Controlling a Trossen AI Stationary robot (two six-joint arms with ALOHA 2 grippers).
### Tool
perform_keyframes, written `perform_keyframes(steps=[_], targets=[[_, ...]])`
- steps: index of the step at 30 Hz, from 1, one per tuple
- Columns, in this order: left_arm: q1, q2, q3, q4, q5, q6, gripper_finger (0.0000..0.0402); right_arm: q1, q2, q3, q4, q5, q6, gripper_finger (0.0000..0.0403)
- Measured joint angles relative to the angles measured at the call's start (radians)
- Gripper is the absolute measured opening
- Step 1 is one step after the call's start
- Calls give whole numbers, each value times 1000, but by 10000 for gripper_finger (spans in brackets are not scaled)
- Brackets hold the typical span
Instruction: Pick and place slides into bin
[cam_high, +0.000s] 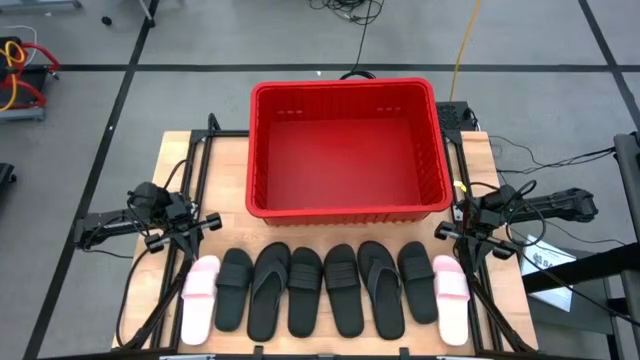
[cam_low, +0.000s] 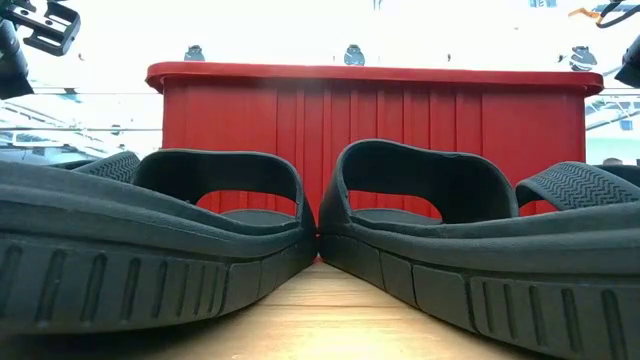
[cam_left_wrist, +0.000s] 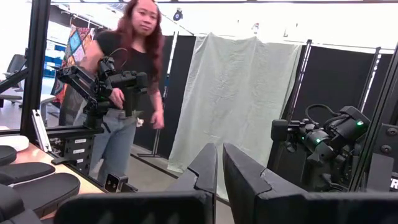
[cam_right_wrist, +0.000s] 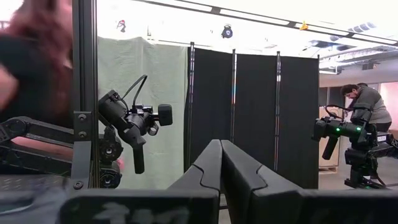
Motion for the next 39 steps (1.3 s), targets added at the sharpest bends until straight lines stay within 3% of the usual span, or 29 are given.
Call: perform_keyframes(steps=[18, 24, 28, 31, 39], targets=[[0, 0, 0, 0, 0, 0, 26, 0, 0, 0, 3, 4, 0, 0], [0, 0, 0, 0, 0, 0, 26, 0, 0, 14, 106, 128, -30, 0], [0, 0, 0, 0, 0, 0, 26, 0, 1, 73, 57, 215, -78, 0], [0, 0, 0, 0, 0, 0, 26, 0, 0, 143, -66, 296, -157, 0], [0, 0, 0, 0, 0, 0, 26, -2, 9, 425, -685, 586, -438, 0]])
